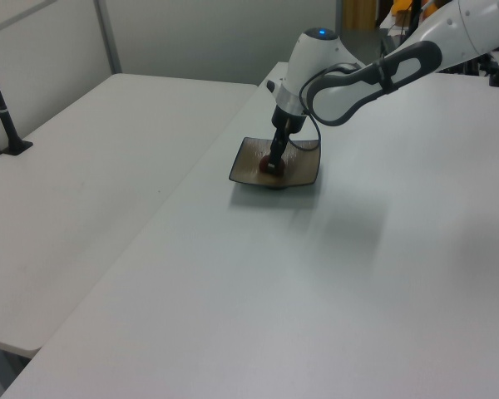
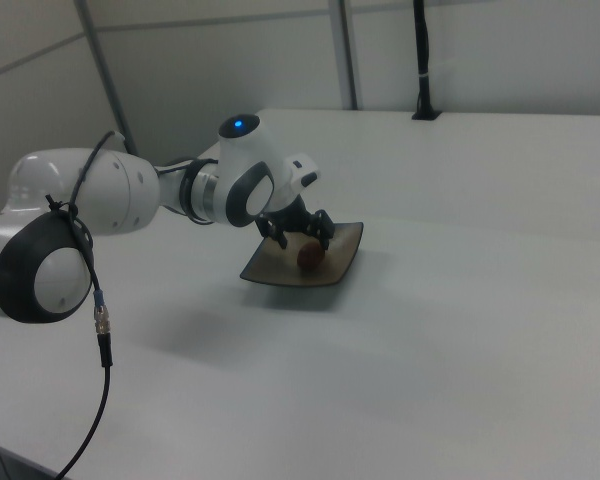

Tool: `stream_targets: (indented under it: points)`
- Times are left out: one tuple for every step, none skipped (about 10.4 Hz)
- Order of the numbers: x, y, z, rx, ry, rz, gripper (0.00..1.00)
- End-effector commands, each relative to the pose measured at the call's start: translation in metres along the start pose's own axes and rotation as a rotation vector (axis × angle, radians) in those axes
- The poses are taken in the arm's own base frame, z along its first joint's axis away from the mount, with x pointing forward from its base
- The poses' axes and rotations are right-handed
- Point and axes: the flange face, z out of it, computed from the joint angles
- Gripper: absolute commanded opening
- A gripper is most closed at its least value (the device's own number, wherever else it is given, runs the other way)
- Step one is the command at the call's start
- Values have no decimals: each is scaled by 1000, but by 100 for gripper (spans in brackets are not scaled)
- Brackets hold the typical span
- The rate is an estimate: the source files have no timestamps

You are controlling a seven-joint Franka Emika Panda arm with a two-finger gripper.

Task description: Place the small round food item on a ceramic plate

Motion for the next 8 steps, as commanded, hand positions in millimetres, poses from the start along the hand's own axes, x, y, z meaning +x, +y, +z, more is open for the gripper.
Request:
stream_targets:
  points:
    - [1, -2, -72, 14, 37, -6, 100]
    - [-1, -2, -104, 32, -2, -3, 100]
    - [-6, -1, -139, 52, -64, -1, 100]
    - [-12, -1, -181, 73, -116, 1, 100]
    - [-22, -2, -225, 94, -156, 1, 100]
    - [-33, -3, -267, 111, -189, -2, 100]
    - [-48, -4, -301, 129, -235, -1, 100]
    - [-62, -5, -329, 144, -278, 13, 100]
